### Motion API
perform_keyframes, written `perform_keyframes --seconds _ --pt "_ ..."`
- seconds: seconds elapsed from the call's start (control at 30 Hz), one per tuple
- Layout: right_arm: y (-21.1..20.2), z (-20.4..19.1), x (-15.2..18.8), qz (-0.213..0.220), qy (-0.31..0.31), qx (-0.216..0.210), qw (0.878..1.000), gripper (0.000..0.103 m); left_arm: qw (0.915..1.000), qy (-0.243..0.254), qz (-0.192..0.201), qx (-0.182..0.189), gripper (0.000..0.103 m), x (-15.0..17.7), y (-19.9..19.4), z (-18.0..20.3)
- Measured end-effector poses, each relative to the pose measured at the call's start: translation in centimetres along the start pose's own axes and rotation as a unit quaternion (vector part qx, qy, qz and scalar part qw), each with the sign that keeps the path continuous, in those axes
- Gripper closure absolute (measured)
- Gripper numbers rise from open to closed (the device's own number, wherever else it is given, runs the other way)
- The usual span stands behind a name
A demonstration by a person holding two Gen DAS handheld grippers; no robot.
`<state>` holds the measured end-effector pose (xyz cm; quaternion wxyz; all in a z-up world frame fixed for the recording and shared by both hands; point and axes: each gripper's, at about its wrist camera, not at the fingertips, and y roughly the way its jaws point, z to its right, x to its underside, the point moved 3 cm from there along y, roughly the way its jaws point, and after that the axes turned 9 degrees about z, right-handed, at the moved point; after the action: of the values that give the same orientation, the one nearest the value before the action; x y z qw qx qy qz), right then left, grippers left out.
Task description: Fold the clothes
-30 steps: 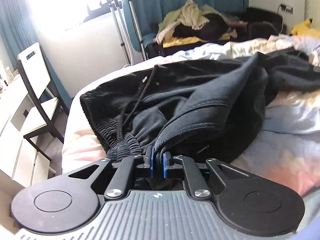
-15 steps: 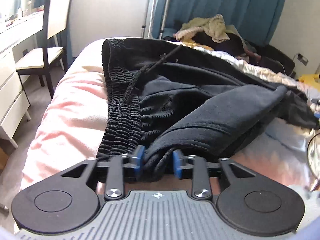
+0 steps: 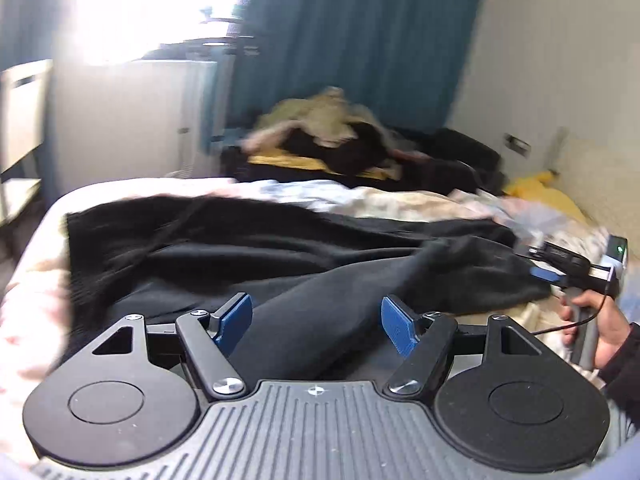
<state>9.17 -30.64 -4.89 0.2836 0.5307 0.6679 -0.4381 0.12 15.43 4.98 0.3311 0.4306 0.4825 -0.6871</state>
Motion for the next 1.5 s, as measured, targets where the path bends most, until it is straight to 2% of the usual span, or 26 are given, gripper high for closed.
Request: perform_keyframes --seconds 0.13,0.23,0.37,0.53,0.57,0.6,0.63,0.67,0.73,0.8,0.87,0.93,1.0,1.07,1.13,1.23,1.37,1.5 --pt "-0.4 0.6 -0.5 0.007 0.012 0.003 1.0 0.019 0.998 0.039 -0.02 0.046 0.028 -0.8 7.4 6.5" --pt "-0.2 1.1 -0.5 0.008 0.019 0.0 1.0 0.019 0.9938 0.071 -0.046 0.073 0.029 0.2 13.0 10.4" --pt "0.9 1.8 0.0 -0.001 0.023 0.006 1.0 0.019 0.9923 0.084 -0.072 0.055 0.035 1.6 19.2 13.1" --pt "1.9 2.8 -0.3 -0.006 0.075 -0.005 0.997 0.019 0.9915 0.094 -0.09 0.001 0.036 2.8 24.9 13.7" --pt "2.0 2.9 -0.4 -0.002 0.074 -0.007 0.997 0.019 0.9916 0.092 -0.09 -0.009 0.041 3.0 25.7 13.6" --pt "2.1 3.0 -0.4 0.001 0.073 -0.004 0.997 0.019 0.9922 0.084 -0.092 -0.011 0.057 3.1 26.1 13.2" --pt "2.3 3.1 -0.4 0.004 0.071 0.0 0.997 0.018 0.993 0.075 -0.091 -0.008 0.076 3.1 26.3 12.9" --pt "2.5 3.4 -0.3 0.003 0.075 0.004 0.997 0.018 0.9937 0.066 -0.091 -0.005 0.086 3.1 26.6 12.6" --pt "3.1 4.3 -0.2 -0.003 0.091 0.011 0.996 0.018 0.9942 0.057 -0.091 0.001 0.093 2.8 25.7 12.4" --pt "3.5 5.2 -0.1 -0.006 0.108 0.019 0.994 0.018 0.9946 0.056 -0.084 0.025 0.094 2.3 23.9 12.9" --pt "3.4 5.9 -0.3 -0.002 0.12 0.026 0.992 0.018 0.9927 0.082 -0.064 0.062 0.095 2.0 21.1 14.4" --pt "3.0 6.2 -0.7 0.008 0.126 0.032 0.991 0.018 0.9878 0.094 -0.054 0.112 0.096 2.5 17.9 16.0" --pt "2.6 6.4 -1.0 0.016 0.126 0.039 0.991 0.018 0.9789 0.098 -0.078 0.161 0.096 4.0 15.3 17.3" --pt "2.1 6.6 -1.3 0.022 0.13 0.045 0.99 0.018 0.9696 0.103 -0.116 0.189 0.096 6.6 13.8 18.3" --pt "1.5 6.9 -1.6 0.026 0.135 0.048 0.989 0.018 0.9638 0.095 -0.154 0.196 0.096 9.7 13.2 18.5" --pt "0.2 7.4 -2.6 0.039 0.143 0.045 0.988 0.018 0.9614 0.088 -0.18 0.188 0.096 12.3 13.1 18.3" --pt "-0.3 8.1 -3.7 0.044 0.146 0.049 0.987 0.018 0.9649 0.064 -0.172 0.188 0.096 11.9 13.1 17.8" --pt "2.4 8.0 -4.5 0.022 0.112 0.062 0.992 0.018 0.9658 0.054 -0.169 0.189 0.096 12.4 13.4 17.2"
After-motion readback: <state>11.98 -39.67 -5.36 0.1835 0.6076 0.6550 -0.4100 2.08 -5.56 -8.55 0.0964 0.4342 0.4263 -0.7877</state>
